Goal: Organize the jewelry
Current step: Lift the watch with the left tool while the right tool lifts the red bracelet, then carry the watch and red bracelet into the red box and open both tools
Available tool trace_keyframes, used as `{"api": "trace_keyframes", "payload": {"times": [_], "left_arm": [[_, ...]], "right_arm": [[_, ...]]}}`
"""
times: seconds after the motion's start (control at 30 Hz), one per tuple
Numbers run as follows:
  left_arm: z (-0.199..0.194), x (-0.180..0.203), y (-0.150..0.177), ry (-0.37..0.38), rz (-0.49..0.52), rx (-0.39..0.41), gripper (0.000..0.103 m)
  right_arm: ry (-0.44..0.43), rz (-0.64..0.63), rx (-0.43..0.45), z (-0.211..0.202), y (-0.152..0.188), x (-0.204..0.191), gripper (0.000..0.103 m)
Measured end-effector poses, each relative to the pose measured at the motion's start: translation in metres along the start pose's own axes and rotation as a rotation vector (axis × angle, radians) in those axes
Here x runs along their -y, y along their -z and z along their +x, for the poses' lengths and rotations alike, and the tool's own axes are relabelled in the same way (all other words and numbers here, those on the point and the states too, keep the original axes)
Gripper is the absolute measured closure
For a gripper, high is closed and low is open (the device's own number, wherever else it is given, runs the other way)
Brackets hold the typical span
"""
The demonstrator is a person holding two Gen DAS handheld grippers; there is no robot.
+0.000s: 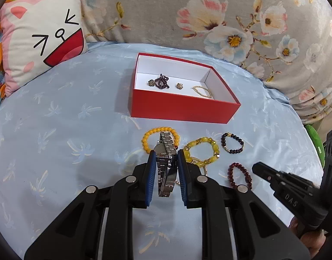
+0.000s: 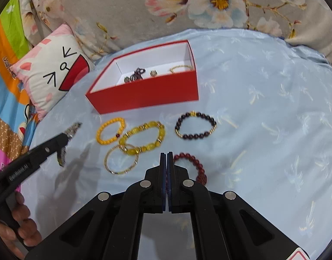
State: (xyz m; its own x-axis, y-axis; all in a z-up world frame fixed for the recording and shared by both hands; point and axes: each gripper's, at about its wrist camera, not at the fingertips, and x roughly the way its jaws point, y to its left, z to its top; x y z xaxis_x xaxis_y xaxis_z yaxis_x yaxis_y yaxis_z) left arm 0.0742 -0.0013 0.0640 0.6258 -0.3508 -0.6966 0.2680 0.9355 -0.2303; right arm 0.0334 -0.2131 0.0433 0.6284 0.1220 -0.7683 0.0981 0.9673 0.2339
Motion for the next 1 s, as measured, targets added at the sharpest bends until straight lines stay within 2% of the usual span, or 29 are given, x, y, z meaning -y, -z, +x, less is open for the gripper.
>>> {"api": "trace_keyframes", "payload": {"times": [0.03, 0.1, 0.17, 0.37, 0.43, 0.5, 0.63, 0.8, 1.0], "left_arm": [[0.001, -0.002, 0.001, -0.001, -0.002, -0.003, 0.084], [0.003, -0.002, 0.004, -0.008, -0.001, -0.012, 0.084], [0.005, -0.003, 0.006, -0.007, -0.003, -0.023, 0.084], [0.008, 0.002, 0.012, -0.006, 0.013, -0.036, 0.084], [0.009, 0.003, 0.012, -0.005, 0.016, -0.038, 0.084], [0.009, 0.004, 0.012, -0.003, 0.017, -0.040, 0.084], [0.009, 0.005, 0.012, -0.004, 0.016, -0.039, 0.084], [0.006, 0.005, 0.008, -0.002, 0.019, -0.029, 0.084], [-0.003, 0.009, -0.012, 0.001, 0.036, 0.009, 0.084]], "right_arm": [[0.004, 0.002, -0.009, 0.002, 0.004, 0.002, 0.097], [0.029, 0.001, -0.016, 0.005, 0.009, 0.004, 0.077], [0.053, 0.005, -0.019, 0.009, 0.013, 0.008, 0.073], [0.087, 0.003, -0.049, 0.026, 0.017, 0.017, 0.075], [0.110, -0.011, -0.049, 0.029, 0.017, 0.017, 0.079], [0.120, -0.010, -0.057, 0.033, 0.017, 0.019, 0.091], [0.134, -0.026, -0.048, 0.033, 0.017, 0.019, 0.091], [0.098, -0.003, -0.029, 0.024, 0.011, 0.019, 0.091], [0.042, -0.023, 0.050, -0.005, -0.019, 0.002, 0.091]]}}
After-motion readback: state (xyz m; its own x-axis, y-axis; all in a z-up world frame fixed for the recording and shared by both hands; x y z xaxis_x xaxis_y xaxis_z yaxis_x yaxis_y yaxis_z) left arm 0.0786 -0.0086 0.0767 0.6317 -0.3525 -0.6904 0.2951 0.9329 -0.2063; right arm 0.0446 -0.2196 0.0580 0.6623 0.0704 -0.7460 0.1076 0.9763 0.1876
